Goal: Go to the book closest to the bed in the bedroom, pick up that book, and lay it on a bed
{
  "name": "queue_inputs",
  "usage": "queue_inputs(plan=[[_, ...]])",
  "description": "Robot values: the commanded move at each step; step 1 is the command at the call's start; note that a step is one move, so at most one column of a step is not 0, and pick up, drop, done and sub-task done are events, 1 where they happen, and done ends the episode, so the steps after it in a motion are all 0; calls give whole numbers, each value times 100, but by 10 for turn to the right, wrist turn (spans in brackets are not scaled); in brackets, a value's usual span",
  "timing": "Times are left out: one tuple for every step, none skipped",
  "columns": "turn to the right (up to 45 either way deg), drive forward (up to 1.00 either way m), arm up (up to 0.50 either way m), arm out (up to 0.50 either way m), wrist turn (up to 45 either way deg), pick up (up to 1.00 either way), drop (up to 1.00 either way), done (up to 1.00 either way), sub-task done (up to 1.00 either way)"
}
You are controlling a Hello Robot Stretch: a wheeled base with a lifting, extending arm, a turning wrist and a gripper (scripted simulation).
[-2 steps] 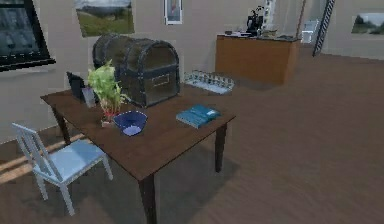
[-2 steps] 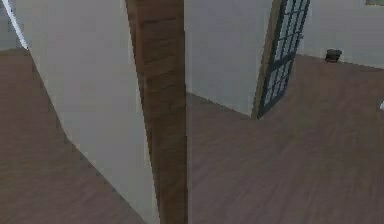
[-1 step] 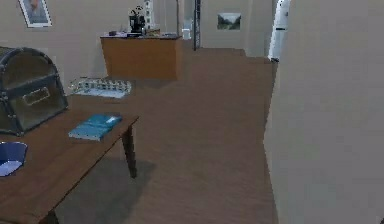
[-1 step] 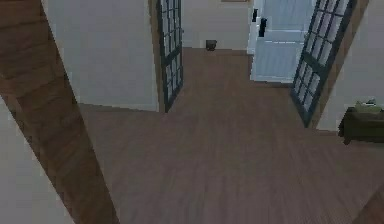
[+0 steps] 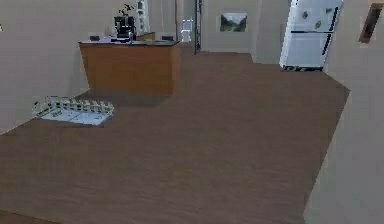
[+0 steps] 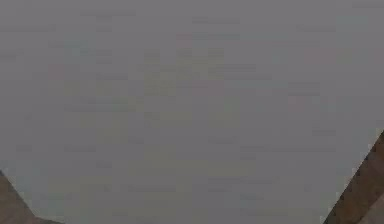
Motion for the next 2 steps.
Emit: queue_inputs(plan=[[0, 100, 0, 0, 0, 0, 0, 0, 0], [0, 100, 0, 0, 0, 0, 0, 0, 0]])
